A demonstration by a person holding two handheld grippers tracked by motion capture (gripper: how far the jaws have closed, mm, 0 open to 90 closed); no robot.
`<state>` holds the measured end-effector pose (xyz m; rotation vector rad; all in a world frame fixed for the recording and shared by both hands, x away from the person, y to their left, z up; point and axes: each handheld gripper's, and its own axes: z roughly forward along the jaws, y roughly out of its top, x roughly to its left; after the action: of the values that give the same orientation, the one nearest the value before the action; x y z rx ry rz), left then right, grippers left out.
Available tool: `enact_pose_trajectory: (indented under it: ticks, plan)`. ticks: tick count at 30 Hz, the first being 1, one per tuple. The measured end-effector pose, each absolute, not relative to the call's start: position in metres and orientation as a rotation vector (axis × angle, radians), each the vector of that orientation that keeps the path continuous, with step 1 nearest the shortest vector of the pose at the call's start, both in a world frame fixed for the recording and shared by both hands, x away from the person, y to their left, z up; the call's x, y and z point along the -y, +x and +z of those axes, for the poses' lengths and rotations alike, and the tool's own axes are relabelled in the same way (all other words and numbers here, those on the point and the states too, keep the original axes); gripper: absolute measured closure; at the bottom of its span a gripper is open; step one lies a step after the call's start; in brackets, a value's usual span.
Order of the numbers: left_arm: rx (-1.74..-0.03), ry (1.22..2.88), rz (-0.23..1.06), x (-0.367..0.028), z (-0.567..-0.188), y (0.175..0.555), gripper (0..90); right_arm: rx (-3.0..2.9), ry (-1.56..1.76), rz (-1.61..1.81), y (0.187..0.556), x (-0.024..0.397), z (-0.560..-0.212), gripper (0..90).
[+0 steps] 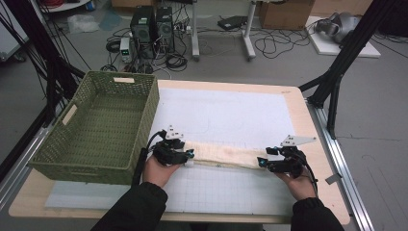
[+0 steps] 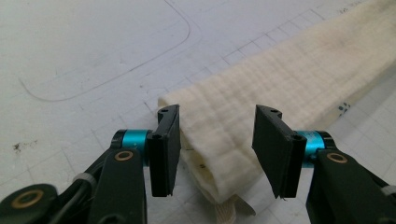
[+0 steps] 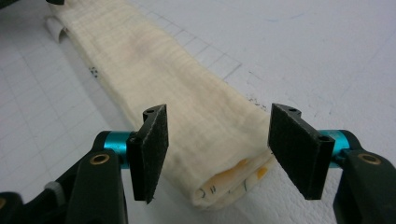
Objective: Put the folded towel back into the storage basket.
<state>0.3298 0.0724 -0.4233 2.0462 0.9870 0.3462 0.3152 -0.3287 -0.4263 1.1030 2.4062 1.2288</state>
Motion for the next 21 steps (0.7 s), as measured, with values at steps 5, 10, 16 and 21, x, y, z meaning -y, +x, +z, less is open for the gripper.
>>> enact_pose_trajectory:
  ticks: [5, 10, 16, 21]
  plan:
    - [-1.017, 2.036, 0.355, -0.072, -0.427, 0.328, 51.2, -2.396, 1.126, 1.226, 0.314, 0.33, -0.427, 40.7]
    - [-1.046, 2.068, 0.368, -0.069, -0.434, 0.325, 50.0, -2.406, 1.173, 1.206, 0.316, 0.332, -0.432, 42.1]
    - [-1.074, 2.099, 0.36, -0.068, -0.436, 0.326, 53.6, -2.431, 1.195, 1.155, 0.317, 0.332, -0.438, 44.4]
    - [-1.057, 2.103, 0.353, -0.066, -0.438, 0.323, 61.0, -2.453, 1.21, 1.133, 0.319, 0.329, -0.442, 48.9]
